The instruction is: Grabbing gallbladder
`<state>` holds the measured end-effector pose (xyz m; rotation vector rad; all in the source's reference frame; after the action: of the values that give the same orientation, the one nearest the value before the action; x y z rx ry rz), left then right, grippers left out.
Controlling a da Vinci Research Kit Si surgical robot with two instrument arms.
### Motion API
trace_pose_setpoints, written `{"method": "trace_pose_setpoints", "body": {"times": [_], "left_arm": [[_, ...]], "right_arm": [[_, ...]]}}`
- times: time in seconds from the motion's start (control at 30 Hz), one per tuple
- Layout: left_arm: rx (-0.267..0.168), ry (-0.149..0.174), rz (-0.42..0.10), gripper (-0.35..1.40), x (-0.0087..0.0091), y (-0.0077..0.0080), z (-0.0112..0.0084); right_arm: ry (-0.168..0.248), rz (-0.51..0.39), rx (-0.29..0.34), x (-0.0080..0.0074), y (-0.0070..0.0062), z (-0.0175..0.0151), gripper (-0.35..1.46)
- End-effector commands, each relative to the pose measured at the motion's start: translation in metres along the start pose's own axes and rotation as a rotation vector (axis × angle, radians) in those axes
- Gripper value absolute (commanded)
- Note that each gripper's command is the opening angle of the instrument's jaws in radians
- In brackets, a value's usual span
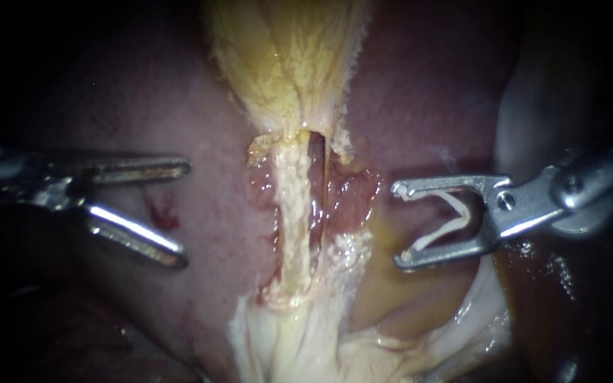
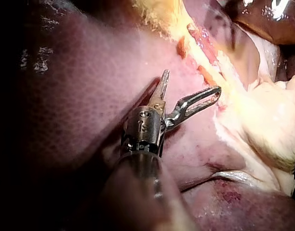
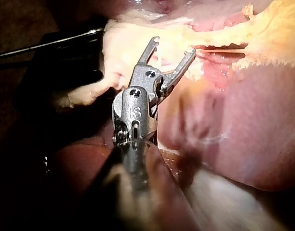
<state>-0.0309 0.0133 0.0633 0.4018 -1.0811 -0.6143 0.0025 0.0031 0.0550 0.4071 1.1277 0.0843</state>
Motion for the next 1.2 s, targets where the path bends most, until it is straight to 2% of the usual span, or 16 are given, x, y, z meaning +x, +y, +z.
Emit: {"method": "trace_pose_setpoints", "body": {"times": [0.03, 0.1, 0.2, 0.43, 0.63, 1.03, 1.2], "left_arm": [[-0.002, -0.02, -0.001, 0.78, -0.0007, 0.0001, 0.0002], [-0.005, -0.053, 0.014, 0.78, -0.002, 0.0003, 0.0007], [-0.008, -0.08, 0.018, 0.76, -0.0034, 0.0002, 0.0018], [-0.026, -0.088, 0.014, 0.74, -0.0044, -0.0002, 0.0048], [-0.028, -0.089, 0.018, 0.68, -0.0039, -0.0001, 0.0062], [-0.026, -0.091, 0.026, 0.46, -0.0024, 0.001, 0.0067], [-0.041, -0.068, 0.031, 0.46, -0.0014, 0.0017, 0.0069]], "right_arm": [[0.0, 0.0, 0.0, 0.0, 0.0, 0.0001, 0.46], [0.0, 0.0, 0.0, 0.0, 0.0, 0.0001, 0.46], [0.0, 0.0, 0.0, 0.0, 0.0, 0.0001, 0.46], [0.0, 0.0, 0.0, 0.0, 0.0001, 0.0001, 0.46], [0.0, 0.0, 0.0, 0.0001, 0.0, 0.0001, 0.46], [0.0, 0.0, 0.0, 0.0001, 0.0, 0.0001, 0.46], [0.0, 0.0, 0.0, 0.0001, 0.0, 0.0001, 0.46]]}}
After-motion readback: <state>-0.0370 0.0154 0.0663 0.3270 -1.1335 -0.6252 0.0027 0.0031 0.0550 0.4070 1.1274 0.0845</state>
